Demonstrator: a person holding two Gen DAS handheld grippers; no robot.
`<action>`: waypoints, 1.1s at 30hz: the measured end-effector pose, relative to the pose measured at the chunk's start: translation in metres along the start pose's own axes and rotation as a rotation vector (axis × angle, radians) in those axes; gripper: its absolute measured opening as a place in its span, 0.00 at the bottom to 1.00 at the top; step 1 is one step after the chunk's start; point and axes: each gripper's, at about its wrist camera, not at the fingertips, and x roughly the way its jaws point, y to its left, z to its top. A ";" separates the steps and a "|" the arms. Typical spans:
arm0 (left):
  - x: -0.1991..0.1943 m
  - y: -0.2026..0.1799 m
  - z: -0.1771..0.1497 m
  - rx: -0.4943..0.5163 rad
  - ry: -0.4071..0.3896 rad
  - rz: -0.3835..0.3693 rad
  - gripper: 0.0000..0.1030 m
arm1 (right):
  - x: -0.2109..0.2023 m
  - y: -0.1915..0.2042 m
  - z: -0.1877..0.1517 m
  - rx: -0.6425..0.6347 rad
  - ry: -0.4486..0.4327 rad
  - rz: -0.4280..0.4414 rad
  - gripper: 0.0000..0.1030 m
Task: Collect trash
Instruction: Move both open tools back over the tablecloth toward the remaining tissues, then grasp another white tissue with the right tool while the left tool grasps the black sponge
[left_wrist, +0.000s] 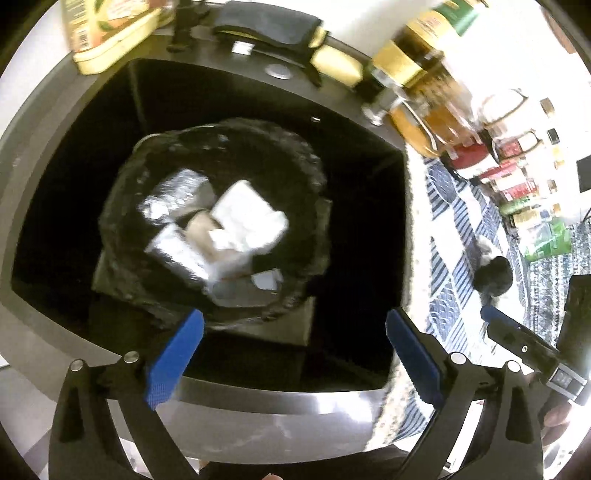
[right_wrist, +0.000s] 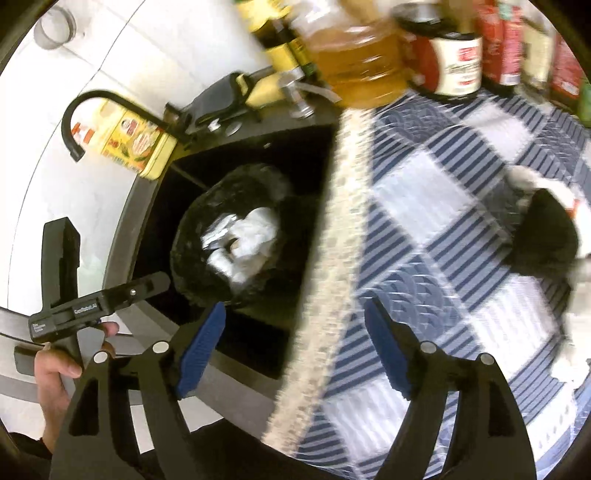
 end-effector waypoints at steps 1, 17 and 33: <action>0.003 -0.010 -0.002 0.009 0.004 0.000 0.93 | -0.006 -0.006 -0.001 0.003 -0.011 -0.008 0.75; 0.033 -0.129 -0.021 0.136 0.040 -0.017 0.93 | -0.114 -0.120 -0.037 0.016 -0.213 -0.190 0.75; 0.053 -0.184 -0.042 0.155 0.070 0.001 0.93 | -0.109 -0.202 -0.046 0.071 -0.206 -0.220 0.70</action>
